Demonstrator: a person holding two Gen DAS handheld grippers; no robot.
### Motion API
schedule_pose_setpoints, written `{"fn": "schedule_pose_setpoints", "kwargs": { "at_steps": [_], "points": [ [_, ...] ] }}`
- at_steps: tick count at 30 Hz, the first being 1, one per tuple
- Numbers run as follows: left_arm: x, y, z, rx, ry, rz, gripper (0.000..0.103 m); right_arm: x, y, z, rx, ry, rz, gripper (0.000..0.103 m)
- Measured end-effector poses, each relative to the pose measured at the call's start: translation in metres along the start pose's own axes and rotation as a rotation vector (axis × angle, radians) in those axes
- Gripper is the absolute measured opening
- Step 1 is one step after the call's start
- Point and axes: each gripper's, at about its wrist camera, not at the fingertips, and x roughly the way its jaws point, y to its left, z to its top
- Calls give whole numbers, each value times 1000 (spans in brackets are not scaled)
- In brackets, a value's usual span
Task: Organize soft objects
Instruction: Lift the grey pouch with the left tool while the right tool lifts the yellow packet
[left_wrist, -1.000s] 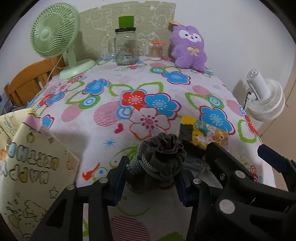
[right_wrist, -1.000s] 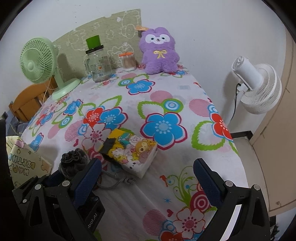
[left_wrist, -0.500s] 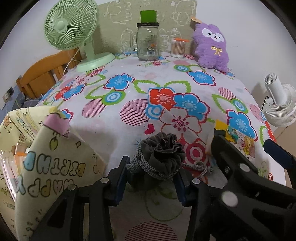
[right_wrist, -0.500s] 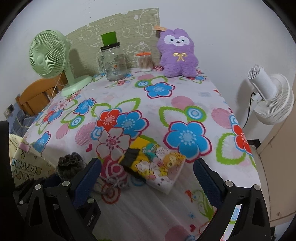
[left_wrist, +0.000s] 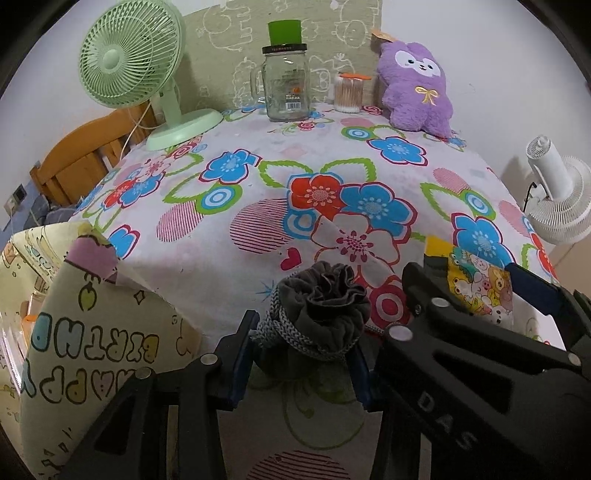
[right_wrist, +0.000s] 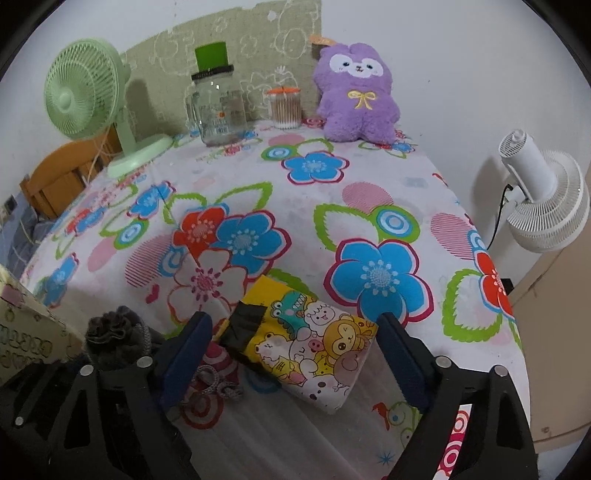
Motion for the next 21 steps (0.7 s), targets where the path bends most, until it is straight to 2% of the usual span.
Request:
{"fn": "schedule_pose_setpoints", "kwargs": {
  "at_steps": [11,21],
  "points": [
    [-2,-1,-2,19,9,-11,45,-2,1,-3,-12,19,-1,82],
    [-11,-7,-10,53,16,-51,40,-20,-2,-13,9,24,0,80]
  ]
}}
